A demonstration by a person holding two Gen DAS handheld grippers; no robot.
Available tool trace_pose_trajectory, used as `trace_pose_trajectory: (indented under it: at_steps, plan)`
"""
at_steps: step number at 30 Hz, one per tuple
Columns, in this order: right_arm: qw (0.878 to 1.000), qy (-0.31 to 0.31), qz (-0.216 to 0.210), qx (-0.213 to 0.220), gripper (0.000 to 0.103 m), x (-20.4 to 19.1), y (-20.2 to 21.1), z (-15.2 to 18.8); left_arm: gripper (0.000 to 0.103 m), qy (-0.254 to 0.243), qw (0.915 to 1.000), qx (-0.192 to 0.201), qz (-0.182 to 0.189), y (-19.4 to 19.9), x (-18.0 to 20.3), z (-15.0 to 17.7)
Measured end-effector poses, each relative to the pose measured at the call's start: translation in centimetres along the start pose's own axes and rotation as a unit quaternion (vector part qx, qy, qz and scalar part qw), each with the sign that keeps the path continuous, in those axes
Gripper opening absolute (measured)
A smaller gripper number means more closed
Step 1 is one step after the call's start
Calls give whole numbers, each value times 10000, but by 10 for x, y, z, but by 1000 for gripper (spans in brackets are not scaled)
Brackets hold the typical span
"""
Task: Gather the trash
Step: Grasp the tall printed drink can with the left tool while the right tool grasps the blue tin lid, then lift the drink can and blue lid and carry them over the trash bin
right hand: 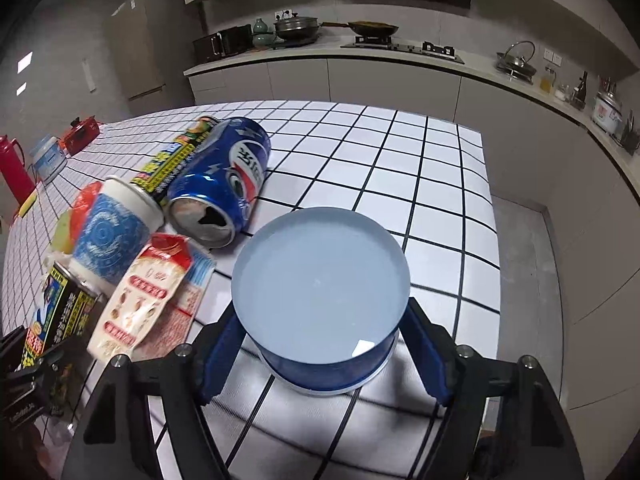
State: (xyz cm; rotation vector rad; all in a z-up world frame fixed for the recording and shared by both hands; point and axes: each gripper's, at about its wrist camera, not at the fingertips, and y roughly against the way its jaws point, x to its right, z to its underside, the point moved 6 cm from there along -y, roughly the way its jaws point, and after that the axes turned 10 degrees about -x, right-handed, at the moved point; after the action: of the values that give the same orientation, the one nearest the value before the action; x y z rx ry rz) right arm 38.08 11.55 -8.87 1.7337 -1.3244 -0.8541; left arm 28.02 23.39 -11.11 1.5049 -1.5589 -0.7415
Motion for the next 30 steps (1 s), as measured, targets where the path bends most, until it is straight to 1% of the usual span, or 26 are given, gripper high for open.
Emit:
trace_pose_trajectory:
  at_steps: [6, 15, 20, 30]
  plan:
    - [9999, 65, -79, 120, 78, -8, 23, 15, 54, 7, 10000, 66, -6, 11, 3, 7]
    - [9994, 97, -166, 275, 78, -11, 50, 32, 54, 72, 9993, 371, -24, 41, 7, 3]
    - [9992, 75, -164, 359, 78, -5, 65, 37, 53, -8, 9988, 486, -15, 53, 18, 1]
    - [9981, -98, -141, 597, 78, 14, 104, 54, 53, -303, 9970, 691, 168, 77, 52, -3]
